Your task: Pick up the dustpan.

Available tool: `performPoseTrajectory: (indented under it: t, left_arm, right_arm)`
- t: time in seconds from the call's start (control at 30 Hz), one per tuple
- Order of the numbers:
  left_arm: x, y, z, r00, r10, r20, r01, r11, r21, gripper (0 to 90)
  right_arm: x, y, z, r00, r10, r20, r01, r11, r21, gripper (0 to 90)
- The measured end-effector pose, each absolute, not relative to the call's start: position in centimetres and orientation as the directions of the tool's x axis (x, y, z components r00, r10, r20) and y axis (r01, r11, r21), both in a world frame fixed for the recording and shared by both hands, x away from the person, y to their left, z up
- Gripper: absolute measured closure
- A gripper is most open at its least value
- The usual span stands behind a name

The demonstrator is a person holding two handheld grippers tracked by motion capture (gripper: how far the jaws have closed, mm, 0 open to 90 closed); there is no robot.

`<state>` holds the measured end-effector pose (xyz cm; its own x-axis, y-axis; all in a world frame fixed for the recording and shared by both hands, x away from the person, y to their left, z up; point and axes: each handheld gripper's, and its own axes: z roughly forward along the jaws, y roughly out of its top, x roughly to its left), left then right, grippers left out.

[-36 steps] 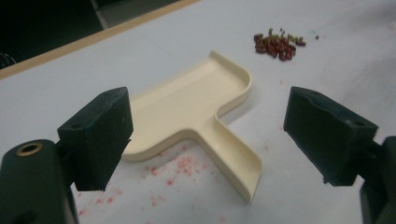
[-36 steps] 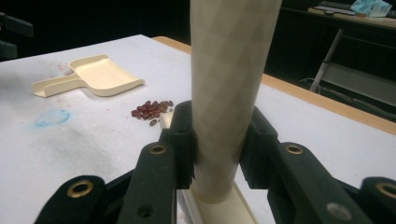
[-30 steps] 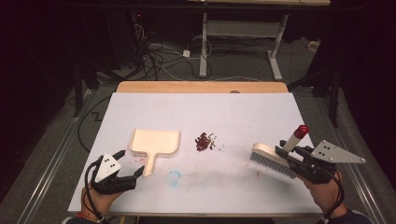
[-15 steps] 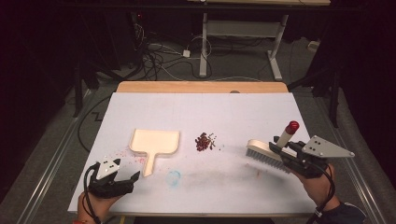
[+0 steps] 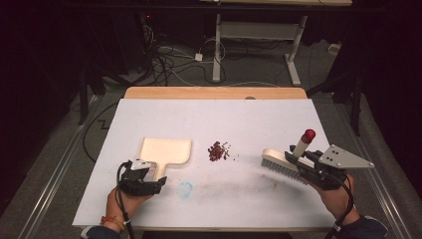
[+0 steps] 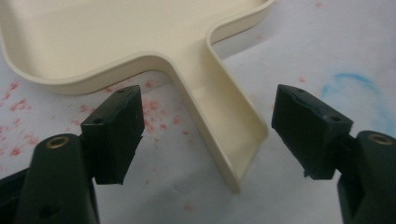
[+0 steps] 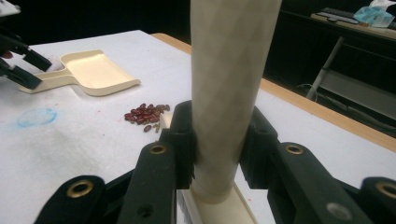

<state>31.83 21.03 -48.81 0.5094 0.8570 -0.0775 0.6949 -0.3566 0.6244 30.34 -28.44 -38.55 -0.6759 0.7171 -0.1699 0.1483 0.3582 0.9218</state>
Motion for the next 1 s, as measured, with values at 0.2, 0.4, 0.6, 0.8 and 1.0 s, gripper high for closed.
performPoseTrajectory:
  t: [0.2, 0.4, 0.6, 0.8, 1.0]
  left_arm:
    - [33.7, 20.4, -49.4, 0.486, 0.871, -0.075, 0.709, -0.342, 0.617, 38.3]
    - [34.3, 20.6, -49.5, 0.484, 0.872, -0.067, 0.699, -0.34, 0.629, 44.6]
    - [35.0, 21.6, -49.2, 0.517, 0.853, -0.072, 0.697, -0.37, 0.614, 63.4]
    - [35.5, 22.3, -48.9, 0.551, 0.832, -0.064, 0.683, -0.406, 0.608, 63.9]
    - [35.1, 22.5, -47.4, 0.577, 0.817, 0.01, 0.649, -0.466, 0.602, 64.0]
  right_arm:
    - [30.5, -28.2, -38.8, -0.68, 0.713, -0.173, 0.154, 0.37, 0.916, 70.8]
    - [30.5, -28.3, -38.8, -0.682, 0.714, -0.16, 0.158, 0.357, 0.921, 70.8]
    - [30.7, -28.6, -38.9, -0.674, 0.724, -0.146, 0.178, 0.351, 0.919, 70.9]
    - [30.3, -28.7, -38.9, -0.666, 0.731, -0.151, 0.179, 0.353, 0.918, 70.9]
    - [30.5, -29.2, -39.2, -0.651, 0.748, -0.129, 0.202, 0.335, 0.92, 71.0]
